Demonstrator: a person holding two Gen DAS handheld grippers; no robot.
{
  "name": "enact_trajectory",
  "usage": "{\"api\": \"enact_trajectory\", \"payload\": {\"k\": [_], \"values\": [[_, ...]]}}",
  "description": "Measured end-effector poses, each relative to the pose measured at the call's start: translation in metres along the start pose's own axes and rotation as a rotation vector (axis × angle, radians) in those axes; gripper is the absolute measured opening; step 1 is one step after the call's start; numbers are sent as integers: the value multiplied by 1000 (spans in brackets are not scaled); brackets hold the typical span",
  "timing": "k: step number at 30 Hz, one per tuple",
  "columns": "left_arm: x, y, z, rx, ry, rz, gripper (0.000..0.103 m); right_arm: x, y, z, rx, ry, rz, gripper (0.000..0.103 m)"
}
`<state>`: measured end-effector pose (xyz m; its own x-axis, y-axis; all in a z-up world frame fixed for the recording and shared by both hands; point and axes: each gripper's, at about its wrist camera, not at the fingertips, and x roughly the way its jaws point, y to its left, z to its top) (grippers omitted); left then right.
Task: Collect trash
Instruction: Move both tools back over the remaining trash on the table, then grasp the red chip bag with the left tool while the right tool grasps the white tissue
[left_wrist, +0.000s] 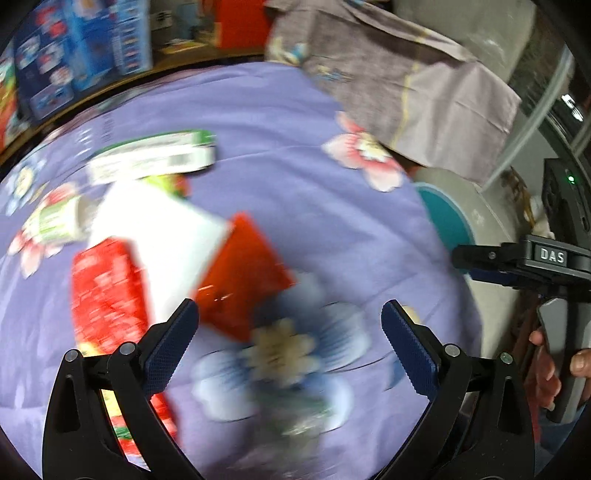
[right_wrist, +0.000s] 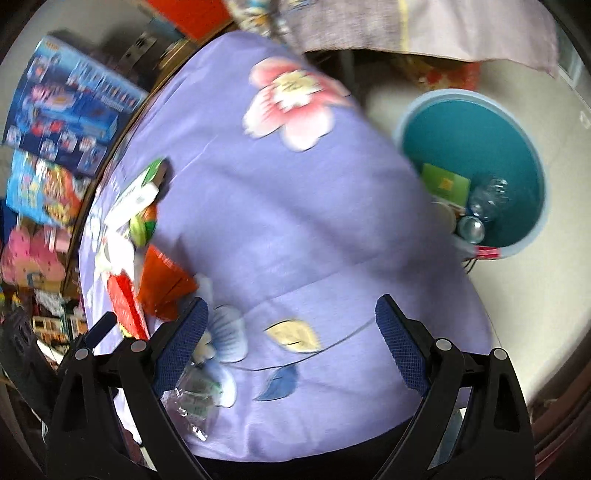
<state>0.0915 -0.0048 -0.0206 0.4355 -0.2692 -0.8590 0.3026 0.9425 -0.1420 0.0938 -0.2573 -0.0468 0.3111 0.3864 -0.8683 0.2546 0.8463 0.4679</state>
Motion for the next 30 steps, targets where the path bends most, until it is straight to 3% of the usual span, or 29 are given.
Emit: {"api": "enact_trajectory", "payload": {"k": [8, 14, 25, 30], "values": [[-16, 86, -37, -143, -17, 89, 99, 30, 64, -13, -138, 63, -20, 88], [-4, 126, -62, -211, 17, 130, 99, 60, 93, -20, -188, 120, -29, 88], [31, 125, -64, -139, 81, 138, 99, 70, 98, -14, -194, 128, -81, 88], [39, 116, -65, -68, 64, 182, 98, 67, 105, -9, -216, 114, -101, 88]]}}
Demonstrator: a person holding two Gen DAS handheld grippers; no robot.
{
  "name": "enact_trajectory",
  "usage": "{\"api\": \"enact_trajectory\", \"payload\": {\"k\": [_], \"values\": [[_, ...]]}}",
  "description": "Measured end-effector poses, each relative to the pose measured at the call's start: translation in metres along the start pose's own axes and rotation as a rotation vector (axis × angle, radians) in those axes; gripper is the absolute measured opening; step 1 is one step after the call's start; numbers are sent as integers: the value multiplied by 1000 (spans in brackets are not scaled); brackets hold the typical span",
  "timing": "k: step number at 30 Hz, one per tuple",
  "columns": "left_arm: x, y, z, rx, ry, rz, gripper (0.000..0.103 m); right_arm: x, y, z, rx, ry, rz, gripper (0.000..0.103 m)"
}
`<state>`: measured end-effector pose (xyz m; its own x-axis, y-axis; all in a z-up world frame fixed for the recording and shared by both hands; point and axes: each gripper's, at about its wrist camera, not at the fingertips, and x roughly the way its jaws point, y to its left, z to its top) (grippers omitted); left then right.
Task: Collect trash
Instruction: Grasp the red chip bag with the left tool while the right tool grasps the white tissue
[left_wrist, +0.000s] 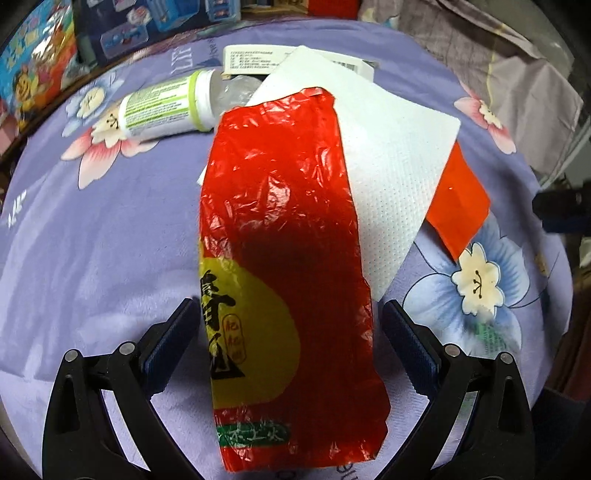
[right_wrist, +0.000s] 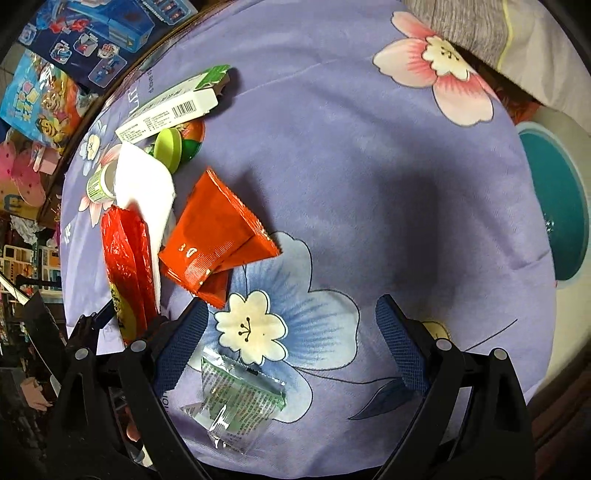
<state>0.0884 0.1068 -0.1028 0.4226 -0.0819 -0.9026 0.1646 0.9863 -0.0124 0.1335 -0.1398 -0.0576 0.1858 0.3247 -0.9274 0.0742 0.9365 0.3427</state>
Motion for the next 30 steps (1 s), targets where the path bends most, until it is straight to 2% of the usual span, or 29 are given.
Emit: {"api": "enact_trajectory", "payload": {"k": [2, 4, 7, 8, 14, 19, 23, 26, 30], "values": [[-3, 2, -1, 1, -27, 25, 82, -2, 9, 4, -24, -8, -6, 88], [-7, 8, -1, -10, -37, 30, 57, -3, 20, 7, -52, -11, -7, 88], [-14, 30, 1, -77, -37, -27, 42, -4, 43, 12, -108, -18, -12, 88], [-17, 38, 1, -100, -40, -32, 40, -4, 51, 14, -129, -21, -13, 88], [-23, 80, -1, -215, -44, -22, 39, 10, 114, 27, -291, -20, -16, 88], [-26, 105, -5, -270, -46, -13, 42, 43, 158, 39, -396, 15, -40, 88], [-25, 118, -4, -288, -50, -26, 46, 75, 165, 44, -417, 59, -87, 88], [-24, 113, -3, -266, -56, -23, 54, 96, 163, 44, -410, 98, -105, 88], [-23, 106, -1, -250, -65, -9, 62, 107, 167, 37, -459, 88, -131, 96]]}}
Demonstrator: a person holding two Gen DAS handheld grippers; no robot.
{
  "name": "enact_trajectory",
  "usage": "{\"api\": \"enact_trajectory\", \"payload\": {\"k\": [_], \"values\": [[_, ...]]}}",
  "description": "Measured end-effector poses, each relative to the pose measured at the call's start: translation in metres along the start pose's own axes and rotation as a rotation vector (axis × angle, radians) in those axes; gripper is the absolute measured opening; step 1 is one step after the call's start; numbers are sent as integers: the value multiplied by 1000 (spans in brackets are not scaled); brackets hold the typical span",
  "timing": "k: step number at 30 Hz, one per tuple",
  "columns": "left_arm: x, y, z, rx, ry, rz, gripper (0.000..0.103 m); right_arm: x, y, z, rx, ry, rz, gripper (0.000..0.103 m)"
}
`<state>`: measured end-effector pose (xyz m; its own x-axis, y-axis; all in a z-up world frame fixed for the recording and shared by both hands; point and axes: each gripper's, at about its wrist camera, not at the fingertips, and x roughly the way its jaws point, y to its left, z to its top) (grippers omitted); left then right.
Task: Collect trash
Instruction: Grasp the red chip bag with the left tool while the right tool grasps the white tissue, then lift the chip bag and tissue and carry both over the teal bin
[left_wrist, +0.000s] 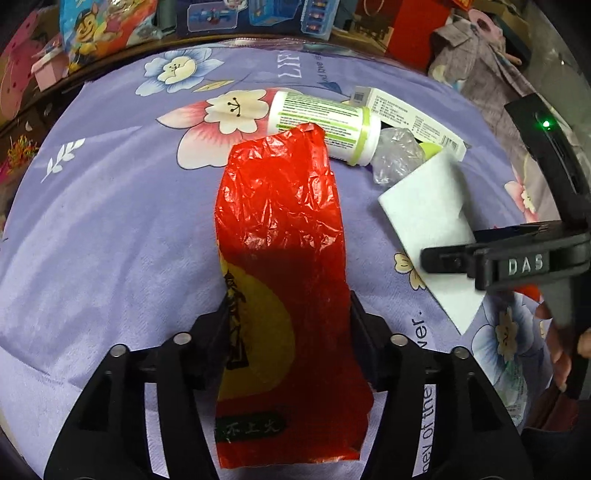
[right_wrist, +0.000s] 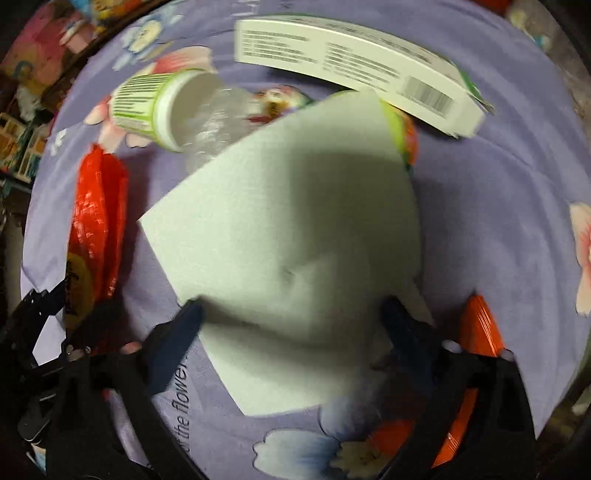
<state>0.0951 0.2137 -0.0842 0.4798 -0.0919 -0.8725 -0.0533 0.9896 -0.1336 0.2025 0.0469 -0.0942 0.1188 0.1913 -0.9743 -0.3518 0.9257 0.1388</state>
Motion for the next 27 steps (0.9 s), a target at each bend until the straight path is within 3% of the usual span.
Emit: {"api": "enact_trajectory", "payload": {"k": [5, 7, 8, 9, 15, 19, 22, 23, 24, 27], "values": [[1, -4, -1, 6, -13, 9, 66, 0, 8, -12, -86, -106, -49, 96], [1, -4, -1, 1, -19, 15, 61, -7, 11, -18, -105, -141, -63, 85], [0, -3, -1, -3, -22, 32, 57, -12, 14, -21, -123, -158, -60, 59], [0, -3, -1, -8, -22, 36, 53, -17, 16, -23, -140, -168, -55, 22], [-11, 1, 1, -56, -31, 10, 33, -43, 9, -35, -91, -179, 71, 20], [-25, -5, 1, -53, -49, 2, 33, -73, 4, -32, -45, -225, 159, 20], [-37, -17, 3, -28, -70, -10, 33, -83, -13, -33, 4, -199, 218, 33], [-38, -20, 3, -21, -71, -13, 33, -81, -17, -36, 13, -185, 220, 45], [-39, -24, 3, -14, -69, -17, 33, -79, -21, -41, 22, -174, 211, 49], [-35, -36, 0, 4, -54, -28, 33, -70, -24, -57, 25, -135, 192, 44]]}}
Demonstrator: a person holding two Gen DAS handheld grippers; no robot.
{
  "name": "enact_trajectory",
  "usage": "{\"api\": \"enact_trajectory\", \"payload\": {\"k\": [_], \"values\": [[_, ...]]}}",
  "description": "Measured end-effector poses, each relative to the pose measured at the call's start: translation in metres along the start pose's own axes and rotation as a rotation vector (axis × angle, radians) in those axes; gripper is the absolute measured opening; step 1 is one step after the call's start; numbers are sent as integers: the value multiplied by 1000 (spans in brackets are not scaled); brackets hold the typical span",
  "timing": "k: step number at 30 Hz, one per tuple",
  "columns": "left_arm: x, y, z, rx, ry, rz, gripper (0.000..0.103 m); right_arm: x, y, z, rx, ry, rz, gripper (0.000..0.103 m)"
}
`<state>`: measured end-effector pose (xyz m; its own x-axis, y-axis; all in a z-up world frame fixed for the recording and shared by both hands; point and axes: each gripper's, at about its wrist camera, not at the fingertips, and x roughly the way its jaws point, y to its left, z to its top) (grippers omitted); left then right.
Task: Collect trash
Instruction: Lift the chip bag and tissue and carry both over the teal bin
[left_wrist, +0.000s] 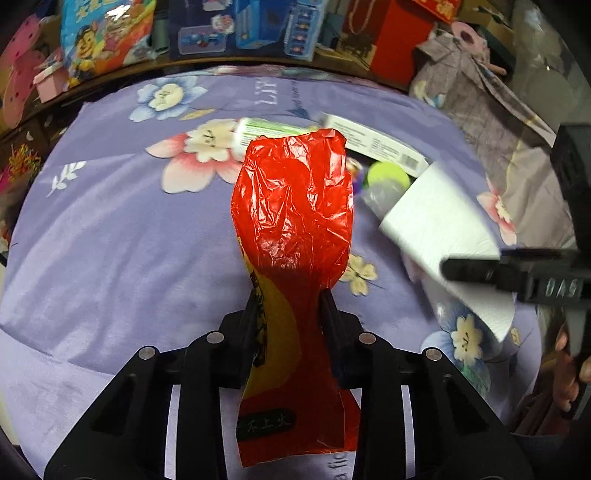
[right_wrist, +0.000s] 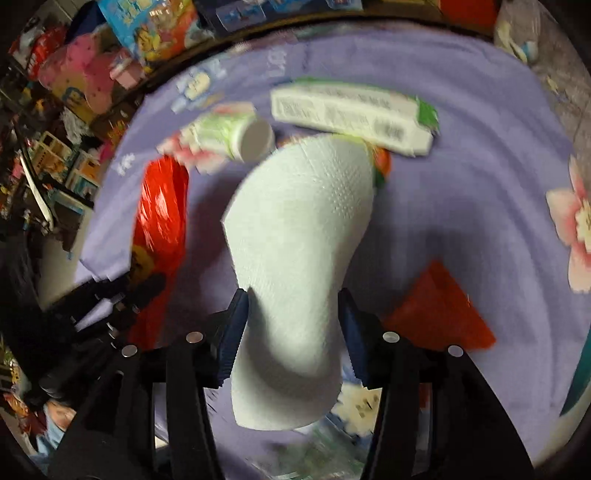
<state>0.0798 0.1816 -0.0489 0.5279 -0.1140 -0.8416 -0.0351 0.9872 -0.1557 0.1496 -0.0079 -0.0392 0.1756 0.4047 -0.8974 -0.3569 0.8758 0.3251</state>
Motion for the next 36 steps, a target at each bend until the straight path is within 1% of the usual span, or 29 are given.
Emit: {"api": "enact_trajectory", "payload": {"k": [1, 2, 3, 5, 9, 11, 13, 14, 16, 19, 21, 24, 28, 33, 36], "values": [[2, -3, -2, 4, 5, -3, 33, 1, 0, -4, -3, 3, -8, 38], [4, -7, -4, 7, 12, -8, 33, 1, -1, -8, -10, 5, -19, 21], [7, -9, -6, 8, 20, -12, 33, 1, -2, -10, -14, 4, -29, 17], [12, -12, -8, 5, 36, -18, 33, 0, -7, -14, -13, -5, -32, 14], [15, -14, -11, -4, 46, -17, 33, -7, -21, -16, 27, -18, -18, 13], [12, -12, -10, -13, 41, -16, 33, -19, -26, -13, 50, -48, 12, 13], [5, -12, -7, -10, 28, -20, 33, -35, -31, -8, 77, -83, 72, 13], [0, -13, -4, -5, 18, -21, 33, -42, -32, -7, 80, -98, 74, 13], [-6, -17, 1, 3, 3, -27, 33, -56, -33, -7, 66, -145, 37, 13], [-16, -32, 9, 37, -15, -50, 33, -77, -45, -10, 89, -192, 35, 13], [-22, -49, 15, 74, -29, -66, 33, -89, -58, -11, 122, -222, 32, 13], [-27, -78, 26, 126, -37, -114, 33, -110, -88, -21, 188, -262, 20, 13], [-29, -128, 36, 216, -36, -170, 33, -138, -135, -44, 277, -306, -21, 13], [-22, -208, 43, 333, -7, -243, 33, -165, -199, -80, 402, -357, -69, 13], [-15, -260, 42, 403, 20, -284, 33, -183, -239, -109, 483, -393, -102, 13]]}}
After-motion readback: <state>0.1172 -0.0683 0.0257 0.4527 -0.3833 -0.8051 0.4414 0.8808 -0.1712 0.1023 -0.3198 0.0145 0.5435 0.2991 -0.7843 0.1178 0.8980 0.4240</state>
